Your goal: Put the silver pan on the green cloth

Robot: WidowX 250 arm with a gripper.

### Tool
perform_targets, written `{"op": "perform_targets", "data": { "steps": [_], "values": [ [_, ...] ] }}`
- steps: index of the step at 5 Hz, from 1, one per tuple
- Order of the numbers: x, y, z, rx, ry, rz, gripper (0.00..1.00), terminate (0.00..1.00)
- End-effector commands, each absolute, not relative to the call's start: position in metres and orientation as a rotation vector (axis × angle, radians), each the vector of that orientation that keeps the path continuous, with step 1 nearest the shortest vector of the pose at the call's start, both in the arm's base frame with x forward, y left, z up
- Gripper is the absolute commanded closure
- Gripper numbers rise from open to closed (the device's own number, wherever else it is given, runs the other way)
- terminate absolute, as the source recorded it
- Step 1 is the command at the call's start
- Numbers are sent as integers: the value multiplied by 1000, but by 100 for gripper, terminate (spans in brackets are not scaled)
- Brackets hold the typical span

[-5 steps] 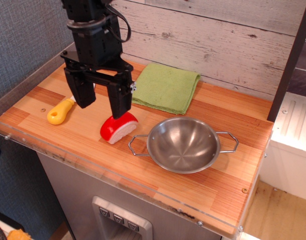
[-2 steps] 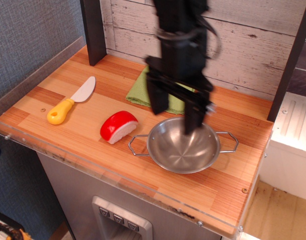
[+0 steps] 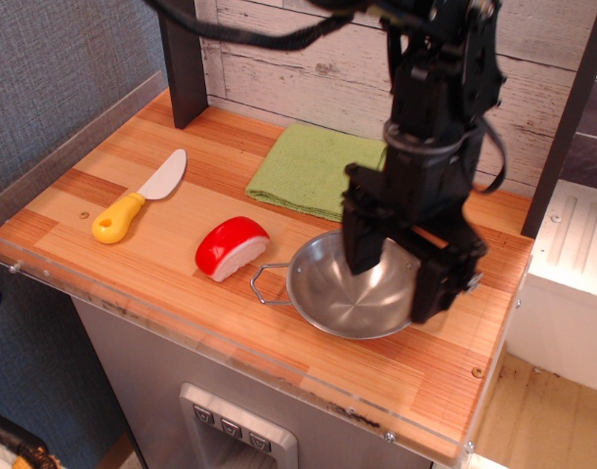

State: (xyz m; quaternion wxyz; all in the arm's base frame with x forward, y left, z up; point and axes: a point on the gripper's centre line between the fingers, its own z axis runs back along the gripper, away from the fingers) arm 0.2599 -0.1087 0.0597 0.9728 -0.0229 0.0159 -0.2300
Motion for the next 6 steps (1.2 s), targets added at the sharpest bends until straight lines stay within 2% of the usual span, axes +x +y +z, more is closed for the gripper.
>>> {"op": "perform_targets", "data": {
  "steps": [1, 2, 4, 5, 6],
  "values": [
    [251, -125, 37, -9, -9, -455, 0, 0],
    [250, -125, 33, 16, -28, -453, 0, 0],
    [253, -122, 24, -1, -26, -457, 0, 0],
    [254, -117, 20, -6, -9, -459, 100, 0],
    [253, -117, 20, -12, -3, -465, 100, 0]
  ]
}}
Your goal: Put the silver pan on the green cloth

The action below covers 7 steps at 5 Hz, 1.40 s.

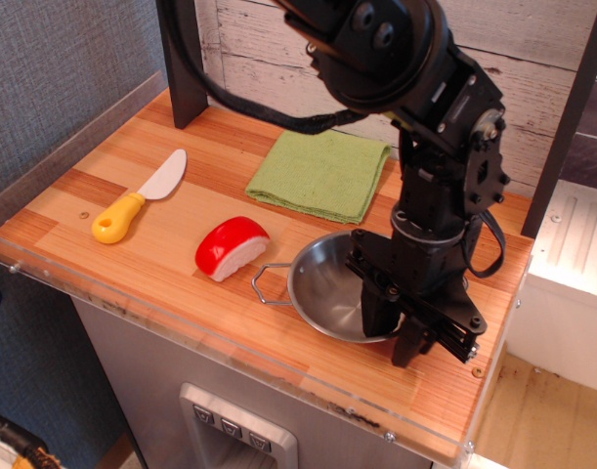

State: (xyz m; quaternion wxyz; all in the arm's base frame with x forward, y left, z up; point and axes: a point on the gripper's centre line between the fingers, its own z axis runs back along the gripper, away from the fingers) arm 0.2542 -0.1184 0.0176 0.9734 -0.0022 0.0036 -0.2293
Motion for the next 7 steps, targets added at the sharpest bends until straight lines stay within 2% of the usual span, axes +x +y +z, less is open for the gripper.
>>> {"op": "perform_targets", "data": {
  "steps": [1, 2, 3, 4, 6, 7],
  "values": [
    [253, -117, 23, -30, 9, -505, 100, 0],
    [251, -122, 48, -40, -54, -596, 100, 0],
    [255, -123, 85, -31, -138, -668, 100, 0],
    [276, -109, 105, 11, -169, -646, 100, 0],
    [334, -68, 107, 51, -148, -537, 100, 0],
    [351, -53, 94, 65, -109, -506, 100, 0]
  ]
}}
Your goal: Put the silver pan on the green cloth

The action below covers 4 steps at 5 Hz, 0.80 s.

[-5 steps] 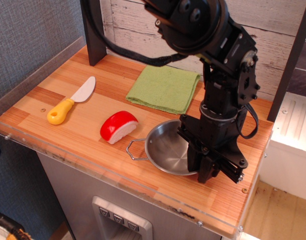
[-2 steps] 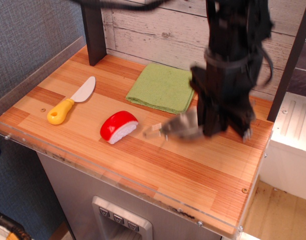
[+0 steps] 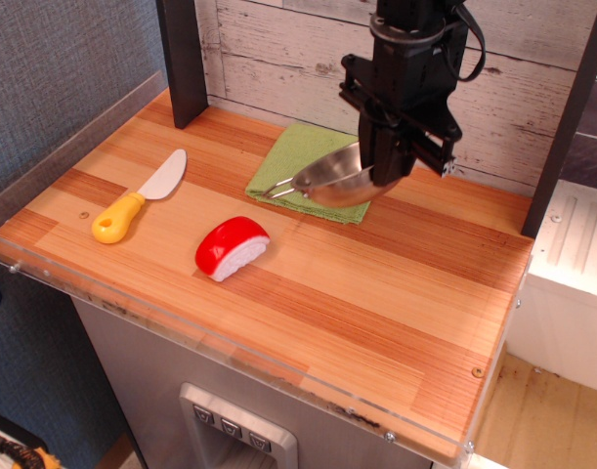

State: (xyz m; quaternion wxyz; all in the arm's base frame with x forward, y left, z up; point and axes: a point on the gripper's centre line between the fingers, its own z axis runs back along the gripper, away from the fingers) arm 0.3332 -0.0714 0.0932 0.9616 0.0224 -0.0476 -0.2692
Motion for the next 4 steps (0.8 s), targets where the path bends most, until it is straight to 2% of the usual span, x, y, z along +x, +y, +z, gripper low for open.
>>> {"op": "perform_targets", "data": {
  "steps": [1, 3, 4],
  "values": [
    [360, -43, 88, 77, -94, -487, 100, 0],
    [375, -20, 102, 103, -121, -447, 100, 0],
    [378, -14, 102, 108, -118, -437, 100, 0]
  ]
}}
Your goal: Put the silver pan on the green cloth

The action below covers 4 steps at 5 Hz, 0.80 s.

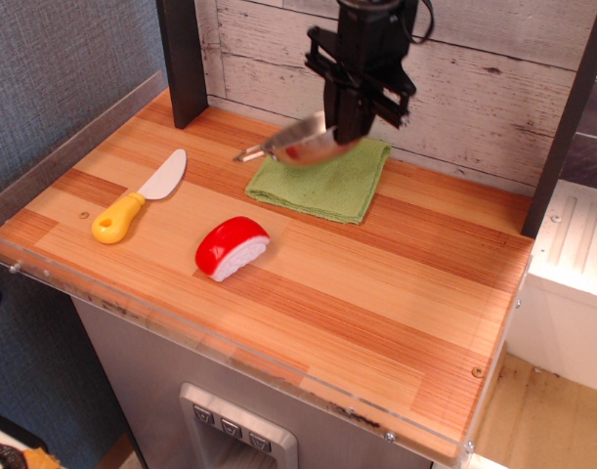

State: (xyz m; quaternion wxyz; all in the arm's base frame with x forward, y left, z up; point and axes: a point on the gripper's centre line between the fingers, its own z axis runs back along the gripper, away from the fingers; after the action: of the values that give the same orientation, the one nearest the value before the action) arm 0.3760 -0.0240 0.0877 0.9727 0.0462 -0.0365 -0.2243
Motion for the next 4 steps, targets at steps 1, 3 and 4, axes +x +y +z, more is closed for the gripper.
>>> {"op": "perform_targets", "data": {
  "steps": [1, 3, 4],
  "values": [
    [379, -8, 94, 120, -91, -428, 100, 0],
    [373, -12, 61, 32, 44, -354, 0, 0],
    [365, -21, 67, 5, 45, -351, 0, 0]
  ]
}}
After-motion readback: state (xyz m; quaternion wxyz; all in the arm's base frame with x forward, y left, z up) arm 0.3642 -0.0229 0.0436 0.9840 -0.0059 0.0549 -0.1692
